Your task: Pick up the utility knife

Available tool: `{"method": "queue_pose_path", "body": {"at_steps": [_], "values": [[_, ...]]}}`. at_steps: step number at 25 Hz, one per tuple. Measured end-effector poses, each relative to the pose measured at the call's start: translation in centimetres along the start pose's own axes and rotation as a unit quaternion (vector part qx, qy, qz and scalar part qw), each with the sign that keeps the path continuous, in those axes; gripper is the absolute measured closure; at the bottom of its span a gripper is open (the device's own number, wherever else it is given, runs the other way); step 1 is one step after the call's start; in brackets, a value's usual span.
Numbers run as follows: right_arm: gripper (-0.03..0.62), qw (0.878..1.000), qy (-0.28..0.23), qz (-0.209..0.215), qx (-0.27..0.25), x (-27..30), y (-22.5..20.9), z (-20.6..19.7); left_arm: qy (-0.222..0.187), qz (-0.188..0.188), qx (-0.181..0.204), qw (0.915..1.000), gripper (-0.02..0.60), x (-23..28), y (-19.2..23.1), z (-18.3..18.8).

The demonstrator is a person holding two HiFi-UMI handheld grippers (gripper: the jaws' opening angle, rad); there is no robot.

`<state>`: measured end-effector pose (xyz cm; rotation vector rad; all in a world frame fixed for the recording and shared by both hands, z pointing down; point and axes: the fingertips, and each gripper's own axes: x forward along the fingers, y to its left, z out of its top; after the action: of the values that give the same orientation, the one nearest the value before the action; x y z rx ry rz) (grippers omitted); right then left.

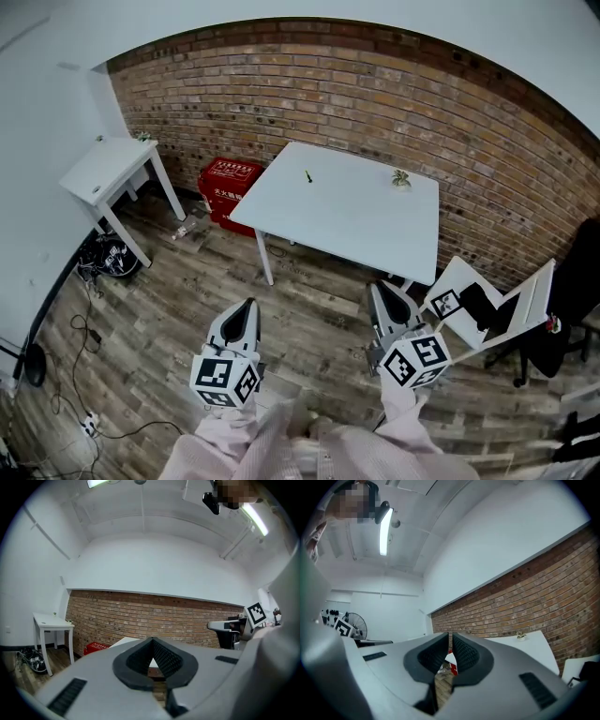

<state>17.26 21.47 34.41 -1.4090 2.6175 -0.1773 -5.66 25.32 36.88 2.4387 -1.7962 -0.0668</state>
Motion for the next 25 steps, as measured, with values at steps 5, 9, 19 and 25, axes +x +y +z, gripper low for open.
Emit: {"method": "queue_pose_path", "body": {"at_steps": [5, 9, 19, 25], "values": [[0.551, 1.0, 0.01, 0.014, -0.002, 0.8, -0.4, -0.7, -0.001, 0.006, -0.002, 1.0, 0.589, 0.5, 0.2, 0.0], [0.509, 1.0, 0.014, 0.015, -0.001, 1.6, -0.9, -0.8, 0.0, 0.008, 0.0, 1.0, 0.589, 1.3, 0.3, 0.1], [0.456, 1.0, 0.019, -0.01, -0.02, 3.7, -3.7, -1.2, 0.0, 0.01, -0.01, 0.9999, 0.589, 4.3, 1.5, -0.1], [0.456, 0.999, 0.034, -0.032, -0.016, 6.6, -6.1, -2.2, 0.005, 0.007, -0.013, 0.9999, 0.589, 7.9, 2.8, -0.4]]}}
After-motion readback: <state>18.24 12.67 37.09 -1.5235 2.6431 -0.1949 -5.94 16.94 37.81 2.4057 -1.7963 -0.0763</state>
